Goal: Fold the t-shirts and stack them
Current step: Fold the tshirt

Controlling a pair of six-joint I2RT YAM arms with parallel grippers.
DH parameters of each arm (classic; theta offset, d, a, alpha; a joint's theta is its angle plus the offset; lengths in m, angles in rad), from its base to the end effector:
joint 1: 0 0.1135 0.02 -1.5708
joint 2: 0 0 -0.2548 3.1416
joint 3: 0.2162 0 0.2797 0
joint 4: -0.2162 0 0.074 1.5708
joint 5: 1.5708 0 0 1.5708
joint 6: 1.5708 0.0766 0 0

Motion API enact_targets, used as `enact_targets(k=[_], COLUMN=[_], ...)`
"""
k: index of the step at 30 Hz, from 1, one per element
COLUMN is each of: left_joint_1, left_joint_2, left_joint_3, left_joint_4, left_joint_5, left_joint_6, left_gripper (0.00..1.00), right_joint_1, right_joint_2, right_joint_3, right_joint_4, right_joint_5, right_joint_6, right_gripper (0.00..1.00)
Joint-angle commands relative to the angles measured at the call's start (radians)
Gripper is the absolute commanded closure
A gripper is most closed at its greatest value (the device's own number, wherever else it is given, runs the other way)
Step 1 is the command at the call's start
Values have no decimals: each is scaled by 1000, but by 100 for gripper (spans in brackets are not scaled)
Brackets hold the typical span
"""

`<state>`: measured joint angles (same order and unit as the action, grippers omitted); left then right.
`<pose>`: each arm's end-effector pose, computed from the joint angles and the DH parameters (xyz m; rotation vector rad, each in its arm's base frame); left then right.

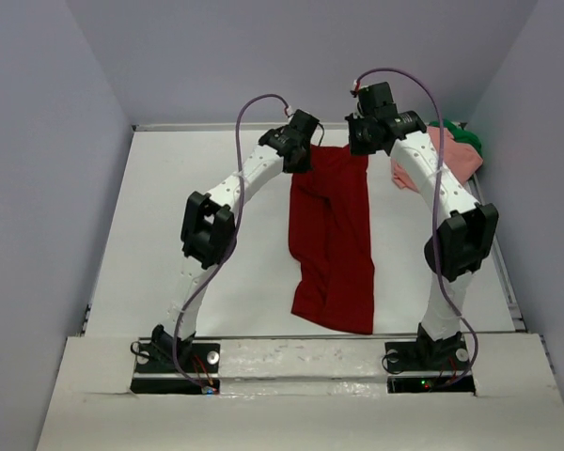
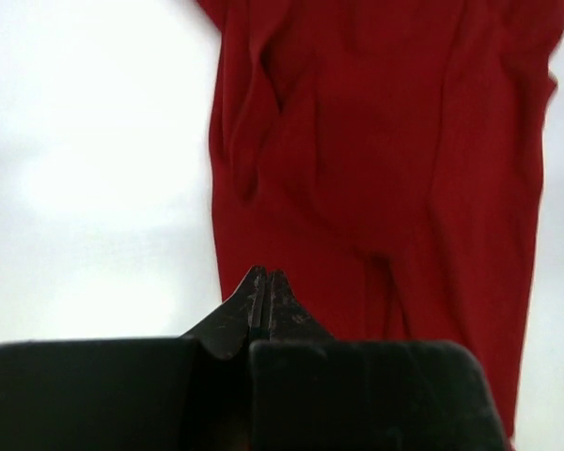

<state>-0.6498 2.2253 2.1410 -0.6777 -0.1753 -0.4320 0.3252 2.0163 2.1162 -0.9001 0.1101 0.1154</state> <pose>0.4543 -0.3285 0.2493 0.1670 2.3371 -0.3396 0.4767 0.1518 0.3227 -0.1951 2.3583 0.0824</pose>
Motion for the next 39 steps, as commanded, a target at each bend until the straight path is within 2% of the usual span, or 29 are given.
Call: enact_targets(k=[1,4,9,14,22,30,39], left_joint_1=[58,96,108,110,113,116,142], left_joint_2=[167,241,258,258,247,300,405], left_joint_3=[253,258,188,175,175,215,289], left_joint_4=[-17,61,151,184,208,256,234], left_joint_5=[219,353,421,482,522,579,623], left_joint_6=[183,205,226,228,233,216,193], left_gripper=[100,100,100,100,100,100,100], right_joint_1=[54,78,78,78,78,78,78], right_joint_2=[-198,-275,-315,-317,-294,-289,-321], right_joint_3=[-260,-366,-482,-542,-555,-567,-579], right_joint_4=[104,99,96,118,121,121,118], right_joint_5=[43,69,125,94,99,118,145], right_joint_6=[87,96,79,96,99,99,110], right_gripper=[100,100,100,100,100,100,100])
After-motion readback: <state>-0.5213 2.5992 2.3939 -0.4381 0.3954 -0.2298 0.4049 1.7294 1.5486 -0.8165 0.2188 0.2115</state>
